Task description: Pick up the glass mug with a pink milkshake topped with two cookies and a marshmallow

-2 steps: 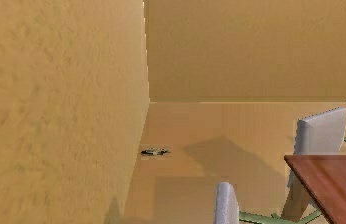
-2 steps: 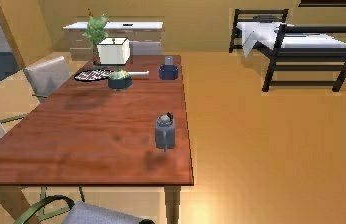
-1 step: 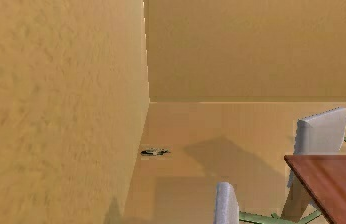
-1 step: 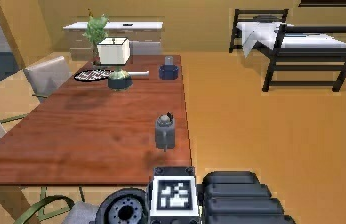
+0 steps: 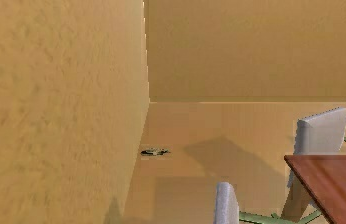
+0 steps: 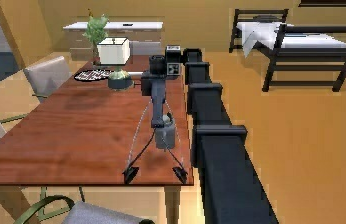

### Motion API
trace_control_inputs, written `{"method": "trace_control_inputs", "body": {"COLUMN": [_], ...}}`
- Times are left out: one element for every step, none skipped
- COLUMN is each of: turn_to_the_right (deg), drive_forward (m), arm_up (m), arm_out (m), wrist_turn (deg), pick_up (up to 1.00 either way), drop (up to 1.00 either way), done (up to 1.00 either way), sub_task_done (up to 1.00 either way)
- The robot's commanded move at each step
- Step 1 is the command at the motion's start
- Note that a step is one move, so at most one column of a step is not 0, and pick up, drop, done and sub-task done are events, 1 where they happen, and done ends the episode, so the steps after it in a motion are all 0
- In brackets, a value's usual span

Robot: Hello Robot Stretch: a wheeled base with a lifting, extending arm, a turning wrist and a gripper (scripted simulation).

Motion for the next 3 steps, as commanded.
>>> {"method": "trace_control_inputs", "body": {"turn_to_the_right": [0.0, 0.0, 0.0], "drive_forward": [0.00, 0.00, 0.00], "arm_up": [0.00, 0.00, 0.00], "arm_out": [0.00, 0.00, 0.00], "wrist_turn": [45.0, 45.0, 45.0], "pick_up": [0.00, 0.00, 0.00], "drop": [0.00, 0.00, 0.00], "done": [0.00, 0.00, 0.00], "sub_task_done": [0.00, 0.00, 0.00]}}
